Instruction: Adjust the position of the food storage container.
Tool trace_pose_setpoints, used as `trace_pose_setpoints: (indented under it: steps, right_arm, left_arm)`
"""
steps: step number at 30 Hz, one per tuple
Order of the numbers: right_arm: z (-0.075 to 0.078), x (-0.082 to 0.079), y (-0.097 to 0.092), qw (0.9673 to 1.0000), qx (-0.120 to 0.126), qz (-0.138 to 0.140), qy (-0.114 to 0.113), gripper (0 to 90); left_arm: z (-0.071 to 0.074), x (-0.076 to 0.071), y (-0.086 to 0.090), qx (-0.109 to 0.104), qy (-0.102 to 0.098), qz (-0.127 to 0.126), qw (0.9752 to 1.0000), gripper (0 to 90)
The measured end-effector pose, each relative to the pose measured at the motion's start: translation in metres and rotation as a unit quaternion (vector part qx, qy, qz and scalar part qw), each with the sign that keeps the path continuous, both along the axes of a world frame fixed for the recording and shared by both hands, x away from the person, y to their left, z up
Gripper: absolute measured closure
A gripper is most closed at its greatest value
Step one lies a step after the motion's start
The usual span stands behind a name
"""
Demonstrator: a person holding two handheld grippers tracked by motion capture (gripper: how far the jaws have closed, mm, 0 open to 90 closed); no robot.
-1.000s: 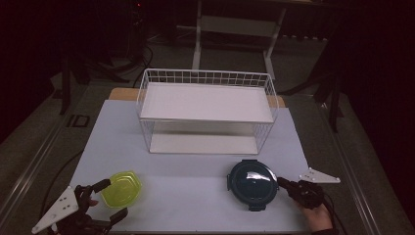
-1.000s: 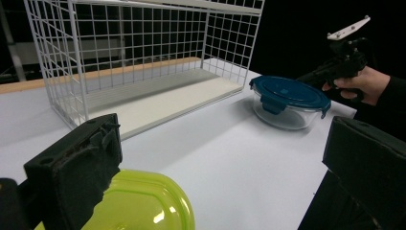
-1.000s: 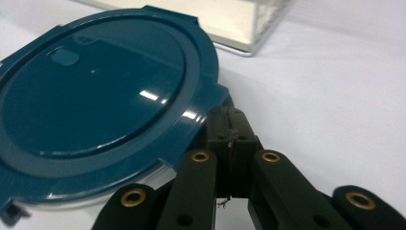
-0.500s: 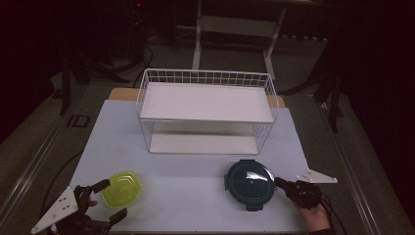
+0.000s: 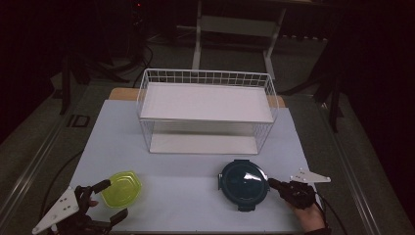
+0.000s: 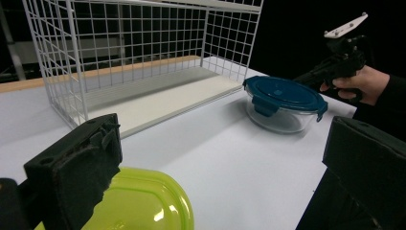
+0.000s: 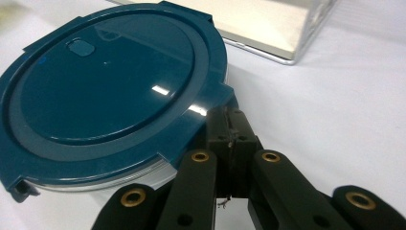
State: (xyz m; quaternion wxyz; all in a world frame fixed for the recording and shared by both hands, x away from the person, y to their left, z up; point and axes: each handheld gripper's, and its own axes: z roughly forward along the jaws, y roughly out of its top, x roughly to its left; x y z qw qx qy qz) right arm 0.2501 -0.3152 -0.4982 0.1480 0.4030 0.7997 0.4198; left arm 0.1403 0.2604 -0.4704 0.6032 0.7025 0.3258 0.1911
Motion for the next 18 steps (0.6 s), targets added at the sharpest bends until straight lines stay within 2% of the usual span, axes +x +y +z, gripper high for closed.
trace_pose_setpoints:
  steps: [15,18]
  right_arm:
    - [0.001,0.003,0.028,0.9994,-0.01,0.032,-0.001,90.0]
    - [0.0,0.002,0.031,0.9993,-0.014,0.033,-0.01,90.0]
  left_arm:
    - [-0.001,0.001,-0.001,0.001,0.001,-0.002,1.0,0.0]
    - [-0.001,0.0,-0.001,0.0,0.001,-0.002,1.0,0.0]
